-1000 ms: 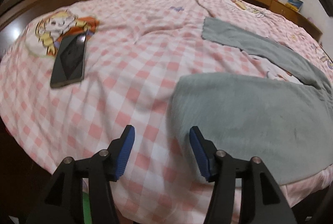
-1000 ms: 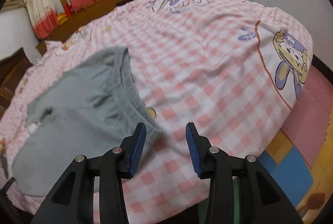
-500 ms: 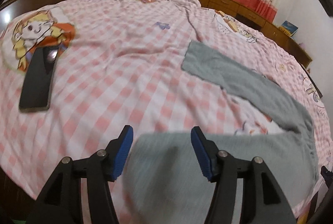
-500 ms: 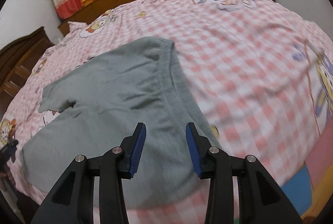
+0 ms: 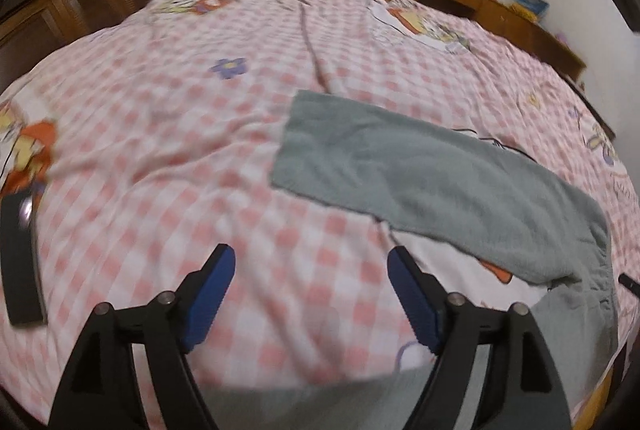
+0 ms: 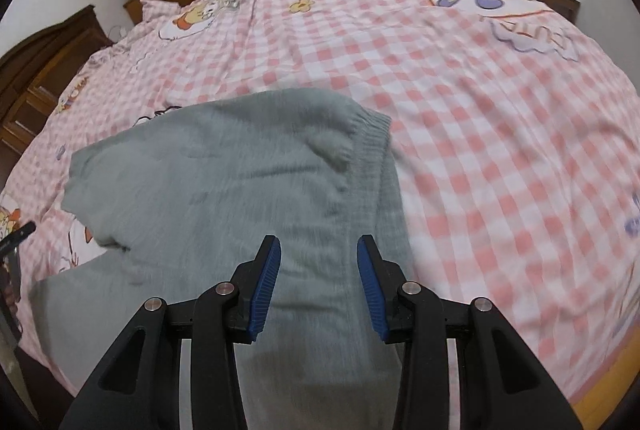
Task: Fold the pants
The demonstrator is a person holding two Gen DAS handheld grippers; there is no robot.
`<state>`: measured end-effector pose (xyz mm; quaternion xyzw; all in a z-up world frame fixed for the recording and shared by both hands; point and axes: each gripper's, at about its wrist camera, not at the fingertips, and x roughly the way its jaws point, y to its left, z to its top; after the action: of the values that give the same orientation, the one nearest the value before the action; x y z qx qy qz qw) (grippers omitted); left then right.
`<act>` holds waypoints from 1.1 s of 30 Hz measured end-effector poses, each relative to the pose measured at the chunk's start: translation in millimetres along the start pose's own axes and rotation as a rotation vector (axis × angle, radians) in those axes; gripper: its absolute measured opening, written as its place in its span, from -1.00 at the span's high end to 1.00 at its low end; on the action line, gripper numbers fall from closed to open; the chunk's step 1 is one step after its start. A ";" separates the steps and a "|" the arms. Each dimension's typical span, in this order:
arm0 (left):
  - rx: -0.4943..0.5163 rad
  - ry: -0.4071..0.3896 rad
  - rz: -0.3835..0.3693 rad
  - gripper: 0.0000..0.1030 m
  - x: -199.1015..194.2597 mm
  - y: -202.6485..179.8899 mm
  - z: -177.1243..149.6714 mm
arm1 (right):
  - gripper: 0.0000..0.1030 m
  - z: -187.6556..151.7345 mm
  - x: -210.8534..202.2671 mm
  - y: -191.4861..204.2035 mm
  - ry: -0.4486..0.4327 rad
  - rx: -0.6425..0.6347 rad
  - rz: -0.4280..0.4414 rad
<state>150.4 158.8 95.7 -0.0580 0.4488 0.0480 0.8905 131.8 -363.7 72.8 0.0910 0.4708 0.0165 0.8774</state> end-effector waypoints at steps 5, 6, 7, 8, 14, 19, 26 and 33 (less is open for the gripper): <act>0.110 0.042 -0.021 -0.67 28.0 -24.5 42.8 | 0.11 23.6 16.3 10.2 0.017 -0.073 -0.026; 0.138 0.039 -0.006 -0.67 35.4 -29.3 53.9 | 0.08 27.3 20.3 13.0 0.021 -0.089 -0.029; 0.156 0.036 0.007 -0.67 40.8 -32.1 61.8 | 0.05 31.2 24.5 15.3 0.026 -0.107 -0.028; 0.175 0.035 0.017 -0.68 45.8 -34.5 68.0 | 0.04 34.1 27.8 16.7 0.030 -0.120 -0.027; 0.324 0.037 0.121 -0.75 88.3 -36.7 100.3 | 0.04 57.2 53.8 24.7 0.066 -0.208 -0.068; 0.245 0.080 0.103 -0.74 125.7 -12.7 122.3 | 0.04 81.7 68.4 23.4 0.044 -0.217 -0.088; 0.154 0.124 0.042 -0.56 166.0 2.7 133.7 | 0.04 95.5 106.9 23.1 0.087 -0.230 -0.056; 0.103 0.114 0.019 -0.43 189.0 5.9 127.8 | -0.27 93.5 138.2 16.8 0.157 -0.249 0.009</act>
<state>363.1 189.6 18.7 -0.0102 0.5013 0.0300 0.8647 287.2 -344.8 12.5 -0.0180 0.5316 0.0857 0.8424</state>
